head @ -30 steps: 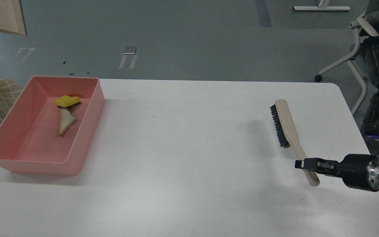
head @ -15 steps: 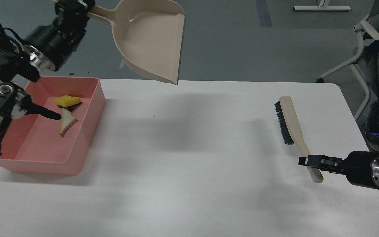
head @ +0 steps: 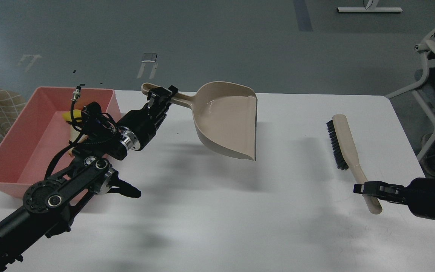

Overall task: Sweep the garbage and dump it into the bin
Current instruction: 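Lower the empty dustpan back onto the table with the left gripper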

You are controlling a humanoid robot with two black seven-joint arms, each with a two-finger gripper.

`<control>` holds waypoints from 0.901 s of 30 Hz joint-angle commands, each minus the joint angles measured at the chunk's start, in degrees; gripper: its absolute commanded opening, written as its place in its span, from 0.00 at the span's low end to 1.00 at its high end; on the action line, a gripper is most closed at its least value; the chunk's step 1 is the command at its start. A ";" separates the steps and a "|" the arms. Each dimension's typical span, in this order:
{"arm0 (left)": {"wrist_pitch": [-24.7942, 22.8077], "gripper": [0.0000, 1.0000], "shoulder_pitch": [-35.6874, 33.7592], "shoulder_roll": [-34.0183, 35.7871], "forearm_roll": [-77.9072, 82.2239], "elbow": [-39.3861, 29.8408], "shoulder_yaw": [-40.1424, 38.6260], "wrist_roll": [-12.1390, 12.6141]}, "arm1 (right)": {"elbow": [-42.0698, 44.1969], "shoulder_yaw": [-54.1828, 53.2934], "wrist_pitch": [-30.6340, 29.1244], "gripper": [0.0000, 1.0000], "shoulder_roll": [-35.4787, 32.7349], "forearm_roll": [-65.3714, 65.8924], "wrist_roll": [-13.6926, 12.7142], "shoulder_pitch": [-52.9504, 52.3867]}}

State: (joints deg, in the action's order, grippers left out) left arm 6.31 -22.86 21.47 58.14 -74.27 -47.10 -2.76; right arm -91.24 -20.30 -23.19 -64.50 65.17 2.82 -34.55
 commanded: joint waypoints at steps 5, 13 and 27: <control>0.73 0.00 1.59 -1.69 0.14 4.40 0.34 -2.95 | 0.01 0.00 -0.01 0.00 0.52 -0.04 -0.01 0.10; 1.52 0.00 4.84 -2.13 0.40 4.48 0.34 -4.97 | 0.01 0.35 0.08 0.00 0.87 -0.04 -0.10 0.19; 4.32 0.00 6.07 -5.29 0.49 8.34 0.43 -8.66 | -0.08 0.44 0.61 0.00 1.05 -0.04 -0.10 0.54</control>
State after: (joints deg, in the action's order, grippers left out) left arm 9.84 -16.74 16.77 58.63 -67.00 -46.67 -10.79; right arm -91.33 -19.78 -22.59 -63.48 65.13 2.74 -34.01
